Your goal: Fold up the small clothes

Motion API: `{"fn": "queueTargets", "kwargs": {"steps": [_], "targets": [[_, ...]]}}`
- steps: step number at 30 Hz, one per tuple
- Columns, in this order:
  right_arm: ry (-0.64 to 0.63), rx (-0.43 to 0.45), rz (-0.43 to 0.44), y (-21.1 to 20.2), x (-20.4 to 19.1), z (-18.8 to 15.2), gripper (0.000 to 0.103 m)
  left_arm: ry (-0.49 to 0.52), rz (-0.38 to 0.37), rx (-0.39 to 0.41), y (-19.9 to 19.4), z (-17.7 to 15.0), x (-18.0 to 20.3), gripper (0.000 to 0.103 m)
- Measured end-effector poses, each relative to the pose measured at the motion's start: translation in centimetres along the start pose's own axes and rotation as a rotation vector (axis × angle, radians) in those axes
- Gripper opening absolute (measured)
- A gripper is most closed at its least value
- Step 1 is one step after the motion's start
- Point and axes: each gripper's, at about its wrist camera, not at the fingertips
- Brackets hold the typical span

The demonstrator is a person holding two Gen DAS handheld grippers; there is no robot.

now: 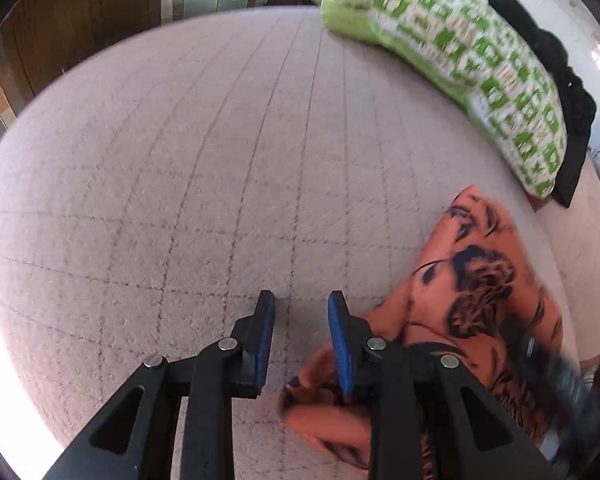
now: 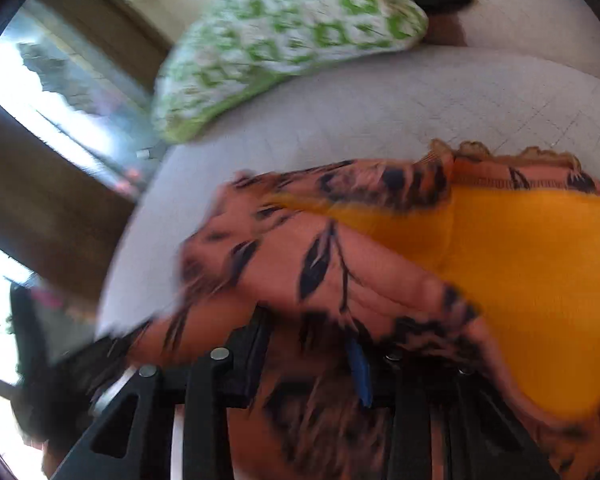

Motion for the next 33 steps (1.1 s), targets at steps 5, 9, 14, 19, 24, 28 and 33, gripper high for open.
{"fn": "queueTargets", "kwargs": {"steps": [5, 9, 14, 19, 24, 28, 33], "targets": [[-0.004, 0.178, -0.124, 0.6, -0.5, 5.6, 0.037, 0.043, -0.009, -0.005, 0.1, 0.8, 0.4, 0.028], [-0.005, 0.22, 0.014, -1.5, -2.3, 6.4, 0.052, -0.008, -0.063, 0.028, -0.8, 1.9, -0.7, 0.028], [-0.049, 0.094, 0.135, 0.2, -6.1, 5.0, 0.059, -0.036, -0.042, 0.114, -2.8, 3.1, -1.8, 0.028], [-0.027, -0.093, 0.012, 7.5, -7.4, 5.3, 0.051, -0.048, -0.037, 0.096, -2.3, 3.6, -2.7, 0.028], [0.143, -0.012, 0.127, 7.4, -5.3, 7.5, 0.051, -0.05, -0.06, 0.054, -0.8, 4.2, -1.6, 0.028], [0.101, 0.109, 0.152, 2.6, -3.6, 6.4, 0.051, 0.0, -0.114, 0.055, -1.3, 3.4, 0.4, 0.028], [0.03, 0.16, 0.095, -4.7, -0.8, 2.4, 0.051, 0.114, -0.187, 0.11, -3.1, 1.6, 4.1, 0.044]]}}
Point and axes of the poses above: each gripper's, at about its wrist camera, not at the fingertips, and y roughly the way its jaws point, x to its right, z to its top, and after that the axes turned 1 degree about -y, right-handed
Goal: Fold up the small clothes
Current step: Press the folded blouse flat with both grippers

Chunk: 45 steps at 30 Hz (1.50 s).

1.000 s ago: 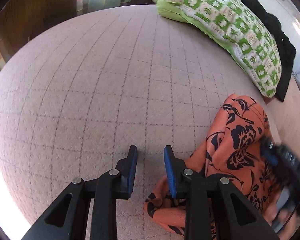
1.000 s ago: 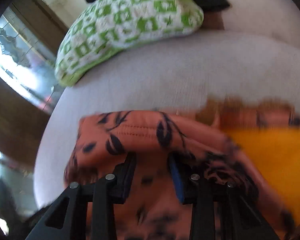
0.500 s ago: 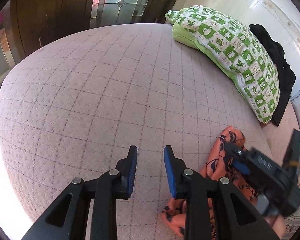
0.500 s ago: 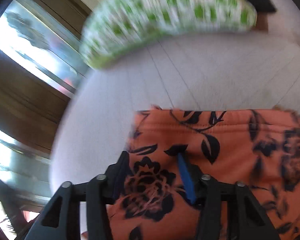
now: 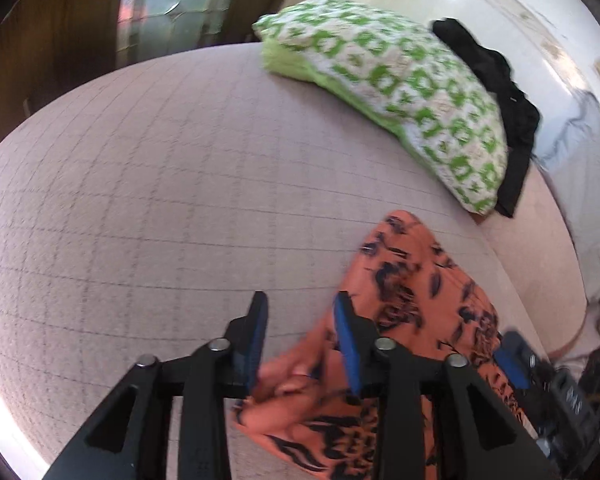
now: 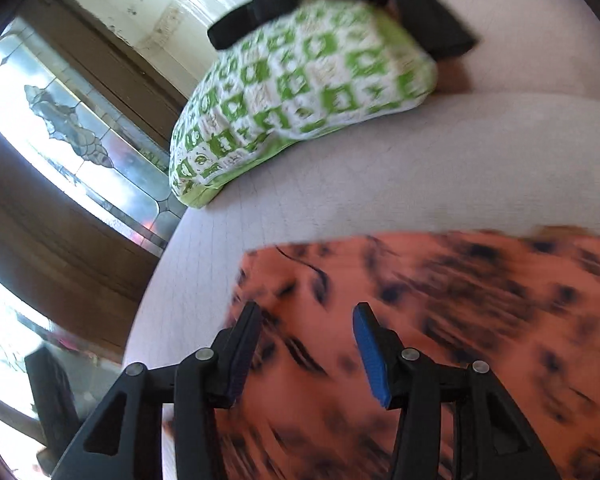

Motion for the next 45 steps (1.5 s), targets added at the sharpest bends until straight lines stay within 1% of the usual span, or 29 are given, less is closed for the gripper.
{"fn": "queueTargets", "kwargs": {"steps": [1, 2, 4, 6, 7, 8, 10, 11, 12, 13, 14, 15, 17, 19, 21, 22, 23, 25, 27, 31, 32, 34, 36, 38, 40, 42, 43, 44, 45], "targets": [[-0.005, 0.018, -0.027, -2.2, 1.0, -1.0, 0.051, 0.031, -0.011, 0.009, -0.2, -0.5, 1.2, 0.055], [-0.004, 0.033, -0.046, -3.6, 1.6, -1.6, 0.051, 0.061, -0.02, 0.017, -0.4, -0.9, 2.2, 0.058], [0.01, 0.073, -0.109, -7.6, 3.9, -3.7, 0.051, 0.137, -0.031, 0.031, -0.4, -2.0, 4.7, 0.059], [0.039, 0.088, -0.181, -10.2, 5.9, -5.2, 0.051, 0.223, -0.032, 0.032, -0.5, -3.3, 6.8, 0.069], [0.06, 0.085, -0.203, -11.4, 7.1, -6.0, 0.051, 0.259, -0.029, 0.032, -0.3, -3.9, 7.7, 0.077], [0.094, 0.082, -0.223, -12.4, 8.4, -6.9, 0.051, 0.293, -0.019, 0.027, 0.0, -4.6, 8.6, 0.08], [0.155, 0.091, -0.255, -13.4, 10.4, -8.3, 0.051, 0.345, 0.005, 0.006, 1.0, -5.9, 9.7, 0.081], [0.202, 0.087, -0.285, -13.9, 11.6, -9.1, 0.051, 0.37, 0.024, -0.021, 1.8, -6.3, 10.0, 0.084], [0.248, 0.089, -0.3, -14.0, 12.9, -9.8, 0.051, 0.398, 0.068, -0.068, 3.1, -6.9, 10.2, 0.085], [0.3, 0.068, -0.324, -13.8, 14.5, -10.5, 0.048, 0.425, 0.13, -0.115, 4.6, -7.3, 10.2, 0.085], [0.352, 0.026, -0.332, -13.2, 16.1, -11.1, 0.035, 0.448, 0.166, -0.128, 5.5, -7.7, 10.1, 0.085], [0.368, 0.029, -0.33, -13.2, 16.8, -11.2, 0.033, 0.474, 0.18, -0.108, 5.6, -8.0, 10.3, 0.085], [0.355, 0.053, -0.302, -14.1, 16.6, -10.2, 0.034, 0.512, 0.209, -0.078, 5.2, -8.5, 11.1, 0.085], [0.315, 0.145, -0.287, -15.2, 16.4, -8.6, 0.034, 0.497, 0.191, -0.058, 4.7, -8.4, 11.2, 0.085], [0.301, 0.176, -0.29, -15.2, 17.0, -7.0, 0.035, 0.467, 0.185, -0.04, 4.4, -8.0, 11.0, 0.085], [0.31, 0.161, -0.264, -14.6, 17.8, -6.2, 0.037, 0.452, 0.183, -0.038, 4.4, -7.7, 10.7, 0.085], [0.321, 0.122, -0.233, -13.4, 18.7, -5.5, 0.037, 0.443, 0.178, -0.043, 4.7, -7.4, 10.6, 0.085], [0.362, 0.065, -0.233, -11.0, 20.8, -4.8, 0.031, 0.447, 0.183, -0.056, 5.4, -7.3, 10.4, 0.085], [0.387, 0.137, -0.201, -10.9, 22.4, -4.0, 0.03, 0.474, 0.198, -0.04, 5.6, -7.5, 10.8, 0.085], [0.401, 0.242, -0.28, -12.9, 23.0, -3.0, 0.031, 0.463, 0.173, -0.032, 4.7, -7.8, 10.4, 0.085], [0.407, 0.246, -0.278, -13.2, 22.6, -3.2, 0.034, 0.446, 0.153, -0.031, 4.2, -7.9, 10.0, 0.085], [0.393, 0.246, -0.243, -14.0, 21.3, -3.9, 0.034, 0.396, 0.114, -0.017, 2.7, -7.8, 8.9, 0.085], [0.328, 0.241, -0.231, -14.6, 19.3, -4.7, 0.034, 0.335, 0.101, 0.023, 0.6, -7.9, 7.7, 0.085], [0.267, 0.23, -0.212, -14.7, 16.7, -5.7, 0.034, 0.293, 0.073, 0.038, -0.8, -8.4, 6.6, 0.085], [0.253, 0.218, -0.167, -14.7, 14.9, -6.9, 0.034, 0.264, 0.059, 0.021, -2.1, -10.2, 5.3, 0.085], [0.251, 0.186, -0.111, -14.4, 13.6, -8.2, 0.034, 0.217, 0.029, -0.029, -2.2, -11.6, 3.8, 0.085], [0.257, 0.159, -0.089, -14.2, 13.0, -9.2, 0.034, 0.182, 0.01, -0.064, -2.0, -12.0, 3.1, 0.08], [0.262, 0.143, -0.079, -14.2, 12.6, -10.1, 0.034, 0.14, -0.017, -0.097, -1.6, -12.1, 2.3, 0.063], [0.266, 0.132, -0.064, -14.3, 12.3, -11.1, 0.034, 0.093, -0.043, -0.138, -0.8, -12.1, 1.4, 0.053]]}}
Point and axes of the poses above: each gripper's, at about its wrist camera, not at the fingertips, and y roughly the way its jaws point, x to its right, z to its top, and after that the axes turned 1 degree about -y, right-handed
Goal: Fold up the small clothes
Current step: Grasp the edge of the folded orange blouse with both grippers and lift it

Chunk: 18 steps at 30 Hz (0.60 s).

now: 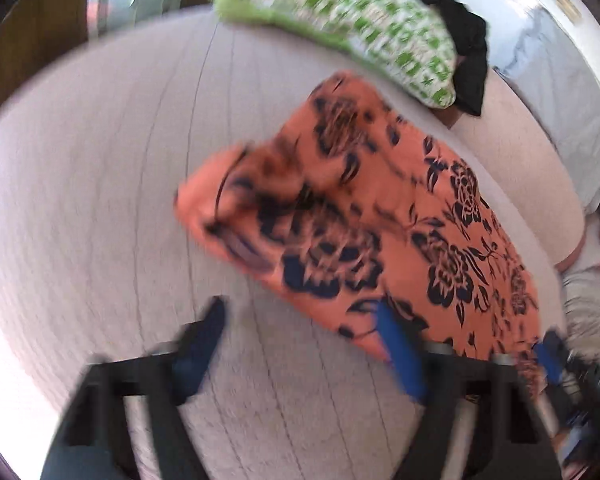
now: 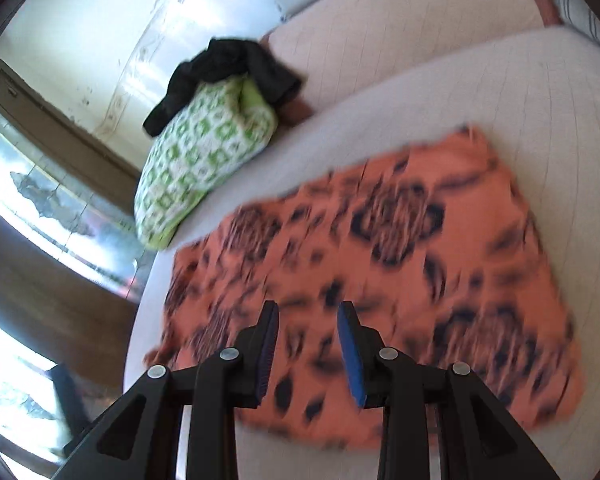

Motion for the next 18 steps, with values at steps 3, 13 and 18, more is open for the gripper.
{"fn": "queueTargets", "kwargs": {"steps": [3, 13, 18], "targets": [[0.038, -0.028, 0.06, -1.0, 0.1, -2.1, 0.034, -0.058, -0.053, 0.015, 0.1, 0.2, -0.8, 0.046], [0.288, -0.201, 0.206, -0.2, 4.7, -5.8, 0.035, -0.247, -0.219, 0.085, 2.0, 1.9, -0.6, 0.095], [0.262, -0.102, 0.244, -0.3, 4.4, -4.4, 0.035, -0.195, -0.147, 0.099, 3.4, 2.7, 0.0, 0.031]]}}
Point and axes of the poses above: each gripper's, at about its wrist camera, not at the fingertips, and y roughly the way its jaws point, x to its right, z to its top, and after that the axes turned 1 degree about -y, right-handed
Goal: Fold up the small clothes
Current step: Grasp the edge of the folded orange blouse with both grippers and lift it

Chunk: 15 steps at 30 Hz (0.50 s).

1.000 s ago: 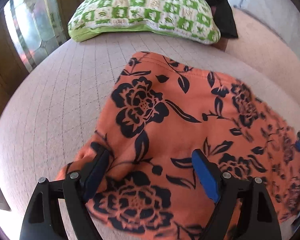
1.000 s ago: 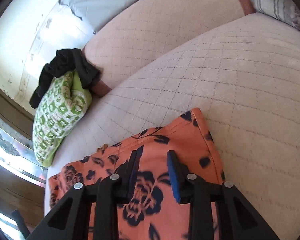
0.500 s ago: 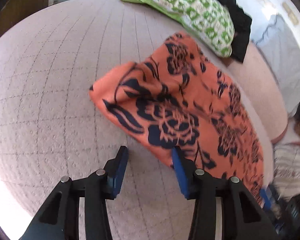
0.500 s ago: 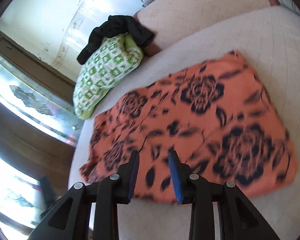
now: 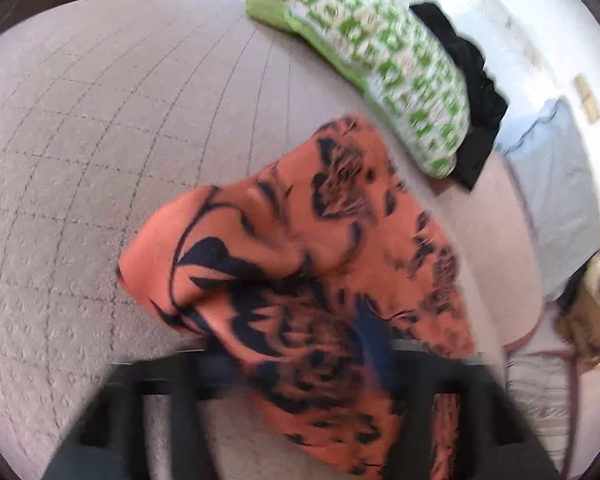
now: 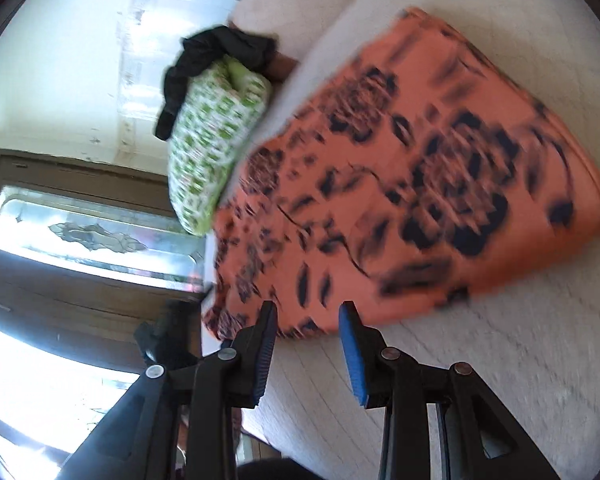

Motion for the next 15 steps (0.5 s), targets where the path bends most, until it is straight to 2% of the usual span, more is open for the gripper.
{"fn": "queueTargets", "kwargs": {"steps": [3, 5, 8, 10, 12, 13, 15], "targets": [[-0.086, 0.047, -0.03, 1.1, -1.8, 1.6, 0.032, -0.003, -0.014, 0.024, 0.2, 0.0, 0.1, 0.027], [-0.118, 0.043, -0.048, 2.5, -2.7, 2.4, 0.03, 0.005, -0.009, 0.028, 0.2, 0.1, 0.1, 0.027], [-0.12, 0.017, -0.059, 4.7, -3.3, 2.8, 0.029, -0.038, -0.04, 0.017, 0.6, 0.2, -0.5, 0.038], [-0.118, -0.03, -0.111, 6.8, -3.0, 2.9, 0.029, -0.035, -0.046, 0.019, 0.6, 0.4, -0.5, 0.038], [-0.107, -0.106, -0.214, 9.3, -1.9, 2.6, 0.016, -0.001, -0.017, 0.032, 0.5, 0.2, 0.0, 0.032], [-0.112, -0.096, -0.234, 9.4, -1.6, 2.6, 0.012, 0.013, -0.005, 0.041, 0.6, 0.2, 0.4, 0.027], [-0.086, -0.113, -0.206, 8.7, -1.7, 3.0, 0.012, 0.068, 0.007, 0.066, 0.3, 0.0, 1.4, 0.022]]}}
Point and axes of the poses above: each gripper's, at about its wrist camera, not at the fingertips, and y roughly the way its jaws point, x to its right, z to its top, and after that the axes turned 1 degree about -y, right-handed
